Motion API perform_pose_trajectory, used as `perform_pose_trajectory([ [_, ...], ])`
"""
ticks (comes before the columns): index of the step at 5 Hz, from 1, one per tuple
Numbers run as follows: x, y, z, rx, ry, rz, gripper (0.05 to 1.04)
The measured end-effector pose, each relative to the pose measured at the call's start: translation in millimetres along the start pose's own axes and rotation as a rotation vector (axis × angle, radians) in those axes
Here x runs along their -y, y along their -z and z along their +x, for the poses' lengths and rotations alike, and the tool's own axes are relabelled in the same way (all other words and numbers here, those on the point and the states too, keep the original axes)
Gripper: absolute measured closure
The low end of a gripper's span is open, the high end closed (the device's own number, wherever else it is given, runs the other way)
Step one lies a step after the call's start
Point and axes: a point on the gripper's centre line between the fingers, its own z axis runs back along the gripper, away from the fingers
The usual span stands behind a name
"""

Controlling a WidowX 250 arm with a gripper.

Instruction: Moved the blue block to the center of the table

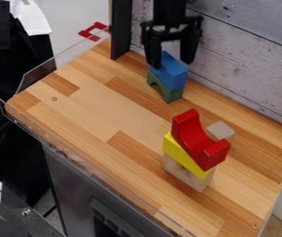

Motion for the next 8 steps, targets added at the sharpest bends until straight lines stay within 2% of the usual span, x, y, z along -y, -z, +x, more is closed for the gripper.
perform_pose_trajectory([
  [1, 0.4, 9.1, 1.7, -0.02, 0.002, -0.006, 0.129],
  [2, 3.0, 21.7, 1.6, -0.036, 0.011, -0.021, 0.411],
  [3, -0.8, 24.6, 1.0, -0.039, 0.0, -0.027, 0.493],
  [4, -5.8, 21.4, 0.5, -0.022, -0.013, -0.022, 0.493],
  [6, -19.7, -19.0, -9.8, 0.057, -0.067, -0.083, 0.493],
  [7, -52.6, -33.6, -14.5, 0.092, -0.166, -0.102, 0.493],
  [8, -90.0, -12.1, -12.6, 0.058, -0.297, -0.112, 0.493],
])
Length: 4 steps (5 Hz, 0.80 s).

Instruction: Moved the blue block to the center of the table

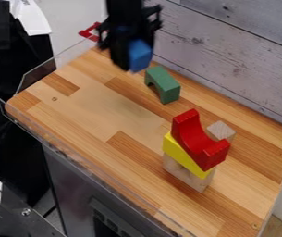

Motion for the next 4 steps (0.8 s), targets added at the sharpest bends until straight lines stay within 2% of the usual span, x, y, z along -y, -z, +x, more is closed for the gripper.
perform_pose_trajectory([
  [1, -26.8, 26.9, -2.6, -0.05, -0.099, 0.015, 0.493],
  [2, -29.8, 44.0, -7.1, -0.065, -0.149, -0.023, 0.493],
  [3, -24.3, 66.8, -11.1, -0.093, -0.157, -0.013, 0.493],
  [4, -19.2, 70.2, -10.0, -0.084, -0.137, -0.023, 0.493],
])
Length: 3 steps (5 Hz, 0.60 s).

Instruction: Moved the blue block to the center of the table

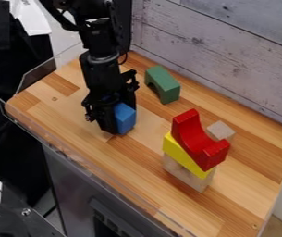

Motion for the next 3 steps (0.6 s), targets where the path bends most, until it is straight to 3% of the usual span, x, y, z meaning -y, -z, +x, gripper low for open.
perform_pose_trajectory([
  [1, 6.8, 1.4, 3.3, 0.002, 0.014, 0.001, 0.421],
  [2, 8.1, 0.5, 2.7, 0.004, 0.033, 0.035, 0.162],
  [3, 7.3, -2.4, 1.6, 0.033, 0.03, 0.061, 0.082],
])
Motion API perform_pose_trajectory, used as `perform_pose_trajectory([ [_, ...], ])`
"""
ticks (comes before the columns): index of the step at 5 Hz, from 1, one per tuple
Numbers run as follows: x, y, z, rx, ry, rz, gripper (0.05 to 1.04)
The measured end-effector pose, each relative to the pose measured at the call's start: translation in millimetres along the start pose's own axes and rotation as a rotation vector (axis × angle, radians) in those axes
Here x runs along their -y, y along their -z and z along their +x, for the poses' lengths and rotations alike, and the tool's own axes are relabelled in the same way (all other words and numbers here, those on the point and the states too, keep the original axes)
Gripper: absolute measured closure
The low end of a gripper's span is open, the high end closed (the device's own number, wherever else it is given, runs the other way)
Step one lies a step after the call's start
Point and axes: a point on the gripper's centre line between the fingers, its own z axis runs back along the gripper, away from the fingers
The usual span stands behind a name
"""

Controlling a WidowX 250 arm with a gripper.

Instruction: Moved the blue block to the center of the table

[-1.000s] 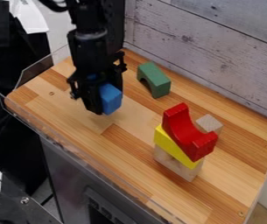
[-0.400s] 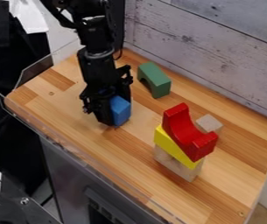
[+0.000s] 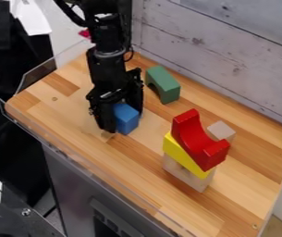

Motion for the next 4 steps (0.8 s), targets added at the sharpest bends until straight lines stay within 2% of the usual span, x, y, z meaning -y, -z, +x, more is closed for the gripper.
perform_pose_trajectory([
  [1, 3.0, -24.9, -4.3, 0.034, 0.031, -0.017, 0.084],
  [2, 13.4, -59.4, -20.2, 0.125, 0.133, -0.015, 0.084],
  [3, 21.8, -80.9, -34.9, 0.169, 0.194, 0.004, 0.084],
  [4, 34.5, -85.2, -43.7, 0.139, 0.218, -0.034, 0.084],
])
